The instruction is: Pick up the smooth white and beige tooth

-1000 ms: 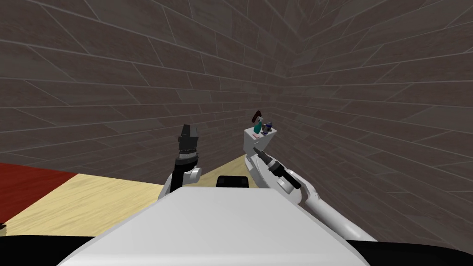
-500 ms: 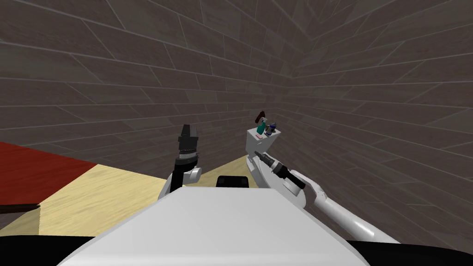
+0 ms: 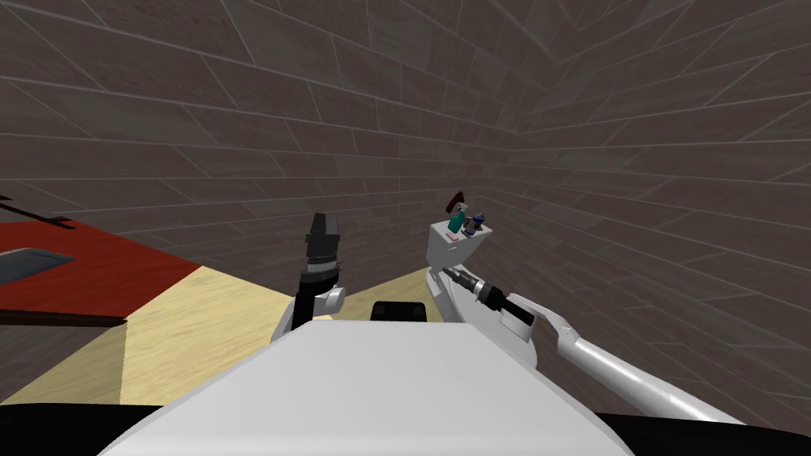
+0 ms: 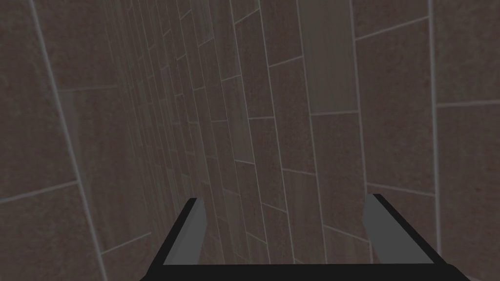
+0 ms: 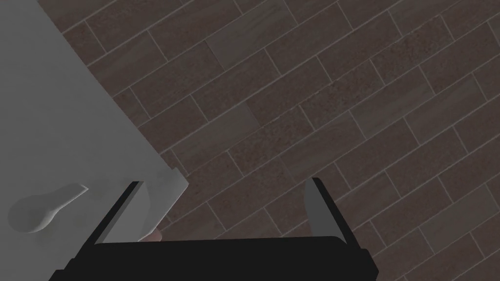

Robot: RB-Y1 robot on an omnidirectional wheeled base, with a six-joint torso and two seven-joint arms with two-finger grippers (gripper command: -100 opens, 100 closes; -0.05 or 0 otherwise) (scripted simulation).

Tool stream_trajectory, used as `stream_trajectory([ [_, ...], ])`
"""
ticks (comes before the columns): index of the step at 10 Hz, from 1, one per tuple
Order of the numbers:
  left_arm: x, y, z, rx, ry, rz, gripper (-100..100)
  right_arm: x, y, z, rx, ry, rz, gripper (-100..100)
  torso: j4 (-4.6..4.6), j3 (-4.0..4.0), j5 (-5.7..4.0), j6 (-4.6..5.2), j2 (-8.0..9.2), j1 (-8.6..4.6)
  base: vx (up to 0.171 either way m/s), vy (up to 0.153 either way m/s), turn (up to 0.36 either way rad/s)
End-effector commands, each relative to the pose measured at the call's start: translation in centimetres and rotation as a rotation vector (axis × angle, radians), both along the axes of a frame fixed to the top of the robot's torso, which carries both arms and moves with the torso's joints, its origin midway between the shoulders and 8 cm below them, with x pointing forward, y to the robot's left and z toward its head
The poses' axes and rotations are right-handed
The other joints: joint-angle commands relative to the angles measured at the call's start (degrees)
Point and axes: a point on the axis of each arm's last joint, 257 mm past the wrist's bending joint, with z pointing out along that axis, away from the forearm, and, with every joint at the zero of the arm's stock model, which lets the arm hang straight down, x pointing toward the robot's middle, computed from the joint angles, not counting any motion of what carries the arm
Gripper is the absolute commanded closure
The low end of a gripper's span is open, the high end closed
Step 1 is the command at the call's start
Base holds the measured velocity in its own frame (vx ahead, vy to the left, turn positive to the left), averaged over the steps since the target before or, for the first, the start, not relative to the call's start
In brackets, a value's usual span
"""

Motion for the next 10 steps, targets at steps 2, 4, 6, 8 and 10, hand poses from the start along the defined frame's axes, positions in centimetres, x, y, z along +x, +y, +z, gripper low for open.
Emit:
stream_trajectory([
  [2, 0.0, 0.0, 0.0, 0.0, 0.0, 0.0, 0, -1.3, -3.6, -2.3, -0.116, 0.063, 0.0, -100, 0.0, 0.0, 0.01, 0.04, 0.0, -0.03, 0.012, 0.027, 0.111],
  [4, 0.0, 0.0, 0.0, 0.0, 0.0, 0.0, 0, -2.3, -6.4, -3.5, -0.193, 0.105, -0.002, -100, 0.0, -0.02, 0.0, 0.03, -0.03, -0.05, 0.021, 0.028, 0.117],
  [6, 0.0, 0.0, 0.0, 0.0, 0.0, 0.0, 0, -3.3, -9.4, -4.4, -0.273, 0.147, -0.006, -100, -0.02, -0.05, 0.0, 0.03, -0.08, -0.03, 0.031, 0.027, 0.14],
  [8, 0.0, 0.0, 0.0, 0.0, 0.0, 0.0, 0, -4.4, -12.4, -5.0, -0.346, 0.188, -0.013, -100, -0.02, -0.05, -0.01, 0.04, -0.09, -0.06, 0.029, 0.018, 0.105],
  [10, 0.0, 0.0, 0.0, 0.0, 0.0, 0.0, 0, -5.5, -15.6, -5.3, -0.424, 0.229, -0.019, -100, -0.02, -0.06, 0.0, 0.04, -0.1, -0.05, 0.04, 0.021, 0.12],
])
